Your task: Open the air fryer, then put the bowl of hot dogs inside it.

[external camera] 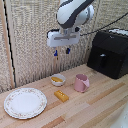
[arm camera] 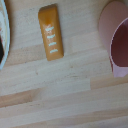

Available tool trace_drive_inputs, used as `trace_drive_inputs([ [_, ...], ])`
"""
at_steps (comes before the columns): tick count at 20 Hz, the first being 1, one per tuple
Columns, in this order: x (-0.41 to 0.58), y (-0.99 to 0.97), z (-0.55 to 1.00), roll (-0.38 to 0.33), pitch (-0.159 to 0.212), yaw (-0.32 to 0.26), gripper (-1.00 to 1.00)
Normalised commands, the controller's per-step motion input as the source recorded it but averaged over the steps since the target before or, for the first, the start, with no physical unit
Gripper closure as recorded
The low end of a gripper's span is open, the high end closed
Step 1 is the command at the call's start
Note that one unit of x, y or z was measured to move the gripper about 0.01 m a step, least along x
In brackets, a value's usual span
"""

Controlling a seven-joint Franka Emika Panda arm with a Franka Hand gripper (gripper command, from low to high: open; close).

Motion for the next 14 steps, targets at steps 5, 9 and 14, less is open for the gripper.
trace_drive_inputs([
  [5,0.020,-0.03,0.00,-0.050,0.000,-0.375,-1.00],
  [9,0.069,-0.04,0.00,-0.076,0.000,-0.375,-1.00],
  [14,0.095,-0.08,0.00,-0.142,-0.020,-0.340,-1.00],
])
